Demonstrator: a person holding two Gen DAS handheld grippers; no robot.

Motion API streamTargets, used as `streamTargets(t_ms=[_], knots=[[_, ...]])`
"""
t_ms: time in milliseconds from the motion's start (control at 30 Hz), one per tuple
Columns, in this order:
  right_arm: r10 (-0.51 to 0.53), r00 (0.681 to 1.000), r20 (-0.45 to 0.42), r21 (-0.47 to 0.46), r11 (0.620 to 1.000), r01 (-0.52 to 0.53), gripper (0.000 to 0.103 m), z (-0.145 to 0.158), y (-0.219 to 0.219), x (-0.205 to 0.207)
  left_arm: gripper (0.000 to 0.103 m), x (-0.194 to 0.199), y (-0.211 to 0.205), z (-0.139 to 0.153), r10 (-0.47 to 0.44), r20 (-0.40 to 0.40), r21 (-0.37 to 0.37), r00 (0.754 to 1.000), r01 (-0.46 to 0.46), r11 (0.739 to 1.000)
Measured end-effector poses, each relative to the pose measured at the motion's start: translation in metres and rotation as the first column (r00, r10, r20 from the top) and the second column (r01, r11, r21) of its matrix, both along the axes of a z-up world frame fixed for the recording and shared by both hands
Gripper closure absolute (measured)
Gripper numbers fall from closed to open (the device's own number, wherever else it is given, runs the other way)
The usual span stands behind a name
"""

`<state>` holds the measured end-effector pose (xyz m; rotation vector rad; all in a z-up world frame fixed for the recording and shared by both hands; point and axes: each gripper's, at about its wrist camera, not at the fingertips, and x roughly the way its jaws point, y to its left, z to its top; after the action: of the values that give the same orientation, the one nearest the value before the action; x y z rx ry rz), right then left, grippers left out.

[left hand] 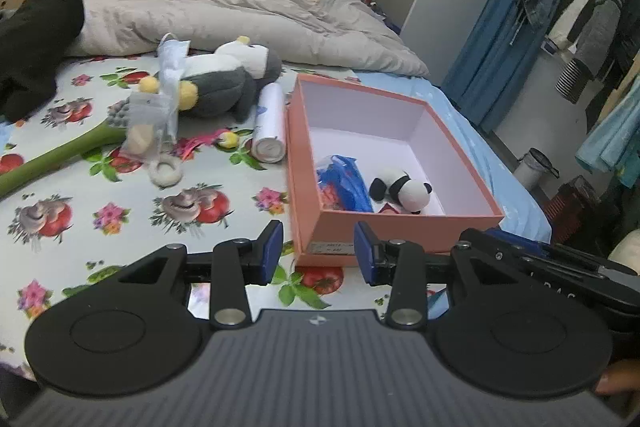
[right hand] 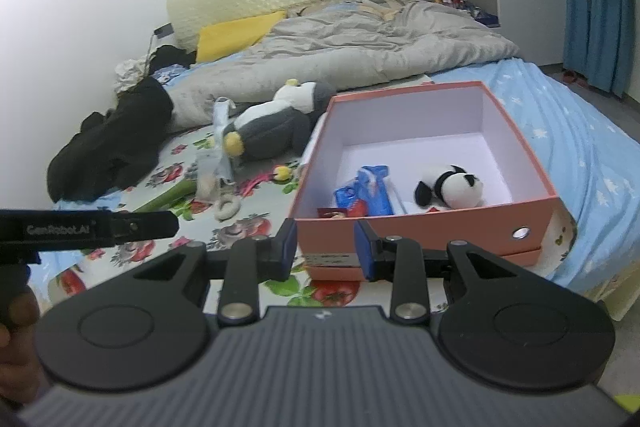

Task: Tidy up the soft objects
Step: 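Withdraw both open tools from the box toward the items on the bed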

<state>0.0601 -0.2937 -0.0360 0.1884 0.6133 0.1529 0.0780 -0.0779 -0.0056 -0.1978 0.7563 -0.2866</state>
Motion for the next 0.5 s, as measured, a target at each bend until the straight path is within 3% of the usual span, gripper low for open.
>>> streamTargets(t_ms=[500], knots=[[0.172, 0.985, -0.018, -0.016, 0.985, -0.172, 0.068, -0.014, 0.063, -0.019, 0.056, -0.046, 0.056, -0.011, 0.131, -0.017, 0.02, 0.991, -0.131, 0.991]])
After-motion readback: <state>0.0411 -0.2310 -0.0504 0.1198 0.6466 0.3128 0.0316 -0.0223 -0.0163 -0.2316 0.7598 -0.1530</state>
